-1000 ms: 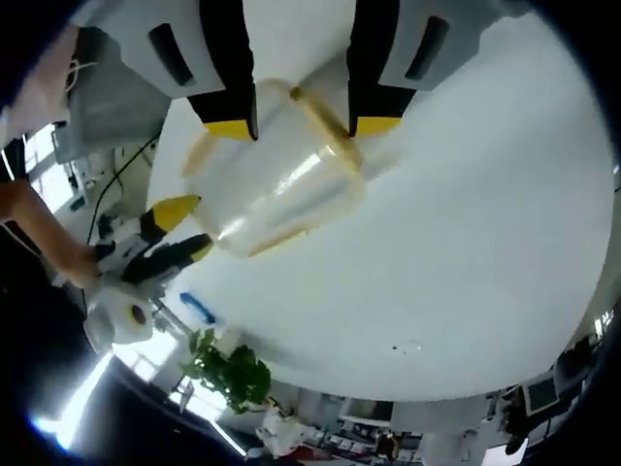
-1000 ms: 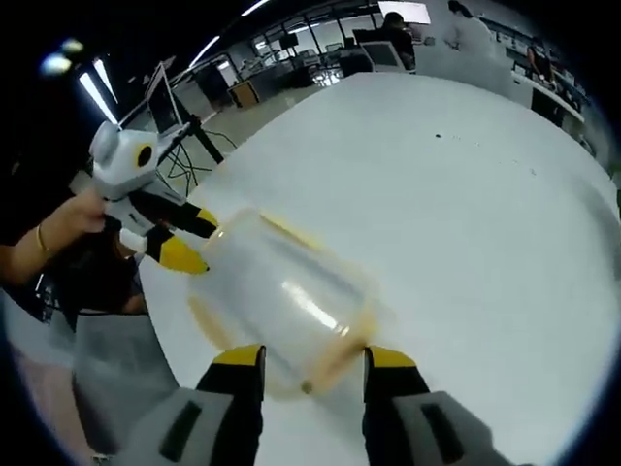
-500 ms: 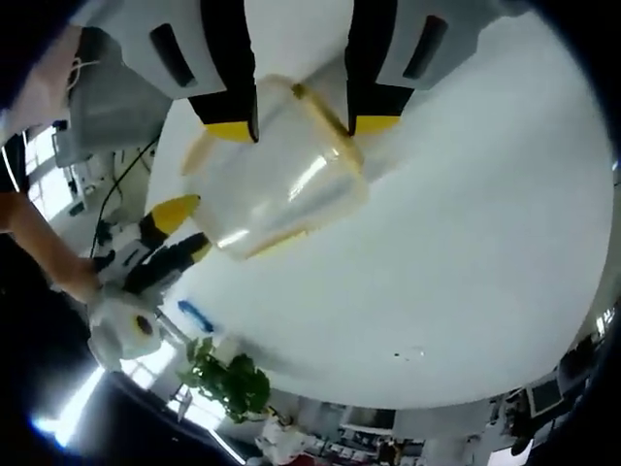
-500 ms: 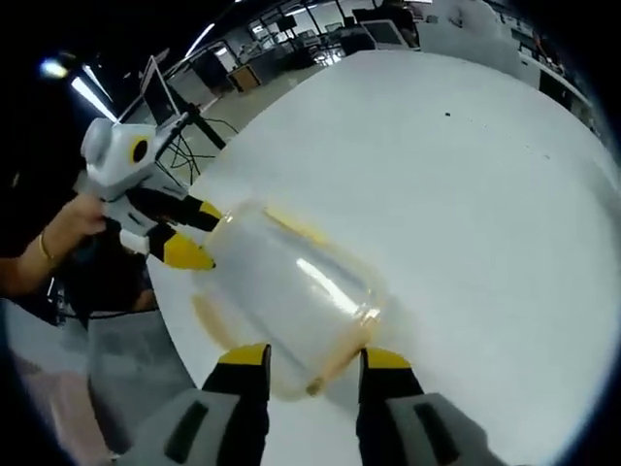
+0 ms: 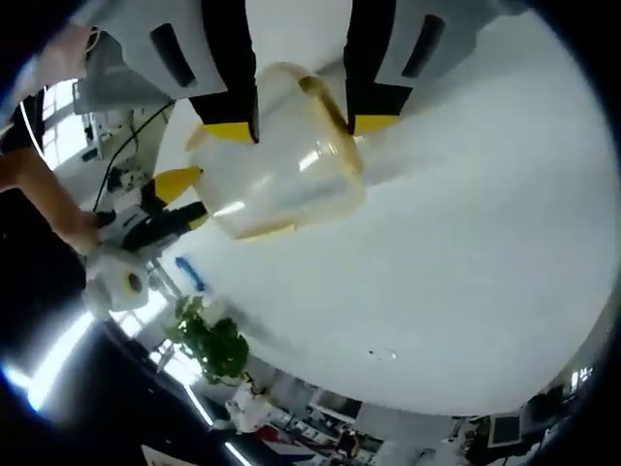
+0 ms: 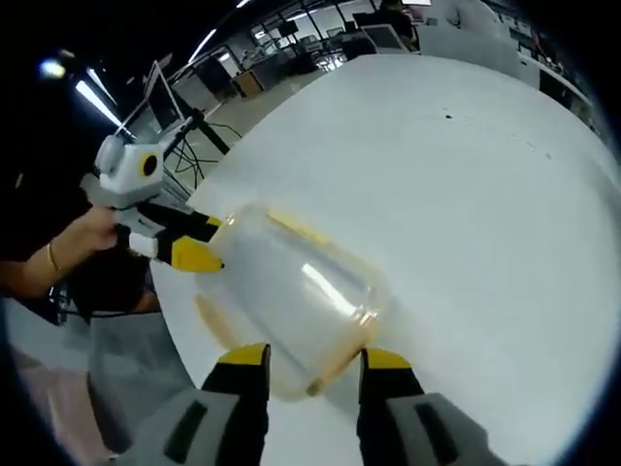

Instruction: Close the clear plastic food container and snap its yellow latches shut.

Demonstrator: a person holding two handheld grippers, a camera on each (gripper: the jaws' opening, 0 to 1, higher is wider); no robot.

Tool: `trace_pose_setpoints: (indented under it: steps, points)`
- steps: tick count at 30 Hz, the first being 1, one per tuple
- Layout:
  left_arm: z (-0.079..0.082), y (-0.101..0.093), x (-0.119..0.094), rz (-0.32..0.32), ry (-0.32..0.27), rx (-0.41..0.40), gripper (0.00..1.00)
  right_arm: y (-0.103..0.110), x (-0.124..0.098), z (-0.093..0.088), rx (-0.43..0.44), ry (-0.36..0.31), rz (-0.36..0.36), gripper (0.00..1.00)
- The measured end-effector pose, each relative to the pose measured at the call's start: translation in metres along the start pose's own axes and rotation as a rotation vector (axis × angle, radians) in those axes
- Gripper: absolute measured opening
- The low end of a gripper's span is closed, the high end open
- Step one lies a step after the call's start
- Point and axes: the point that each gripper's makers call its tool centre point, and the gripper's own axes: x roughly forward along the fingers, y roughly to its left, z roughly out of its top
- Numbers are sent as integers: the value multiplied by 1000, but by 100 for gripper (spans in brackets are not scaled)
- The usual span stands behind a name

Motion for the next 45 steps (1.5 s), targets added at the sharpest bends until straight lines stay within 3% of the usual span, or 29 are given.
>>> trace_pose_setpoints:
  steps: [6,11,17,21,24,25,28,33,37,42,45]
  points:
    - [-1,1,-2,16,-37,-14,32,0,-1,1,-3,-29,-1,33]
    - [-2,1,-3,21,-56,-24,33,1,0,3,-13,-7,-10,34]
    - [-3,0,-5,27,-70,-36,34,1,-2,6,-109,-1,-60,35]
    - [-4,1,-6,31,-76,-45,35,1,-3,7,-128,7,-76,37]
    - [-1,7,-10,120,-66,133,50,-3,-5,10,-162,5,-113,38]
    - [-2,6,-10,120,-49,141,53,-5,-6,12,-162,-3,-134,38]
    - [0,4,-11,110,-33,134,53,-4,-8,17,-186,-33,-147,38]
    - [18,7,-19,193,-55,337,49,7,-15,34,-282,-107,-148,37]
    - [24,-11,-16,160,-65,429,48,20,-11,43,-287,-138,-104,36]
    - [19,-29,-8,138,-33,547,45,34,0,50,-322,-137,-72,35]
    - [16,-32,-2,125,-22,549,44,41,5,51,-323,-133,-54,34]
